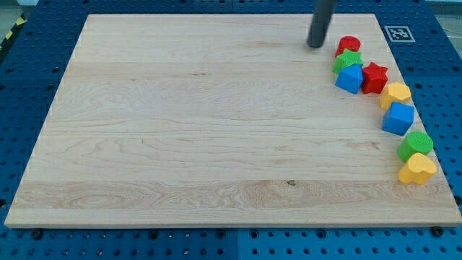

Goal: Slightly move the red star to the top of the yellow hexagon

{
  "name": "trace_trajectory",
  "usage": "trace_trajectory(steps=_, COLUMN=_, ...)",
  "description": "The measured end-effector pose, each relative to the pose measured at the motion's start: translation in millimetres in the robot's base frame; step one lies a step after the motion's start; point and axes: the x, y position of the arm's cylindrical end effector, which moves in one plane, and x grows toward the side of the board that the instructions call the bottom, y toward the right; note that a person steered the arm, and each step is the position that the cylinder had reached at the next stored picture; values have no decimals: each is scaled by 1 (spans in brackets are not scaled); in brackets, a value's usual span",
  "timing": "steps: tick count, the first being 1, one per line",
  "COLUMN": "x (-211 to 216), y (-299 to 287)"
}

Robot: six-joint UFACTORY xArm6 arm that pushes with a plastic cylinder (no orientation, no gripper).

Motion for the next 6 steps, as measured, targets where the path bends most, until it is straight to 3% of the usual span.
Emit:
trace_trajectory(steps=1, x=46, y=-29)
trace_trajectory(steps=2, x=99, y=-3)
trace_trajectory(steps=3, x=104, y=34)
trace_trajectory(steps=6, x=133, y=37)
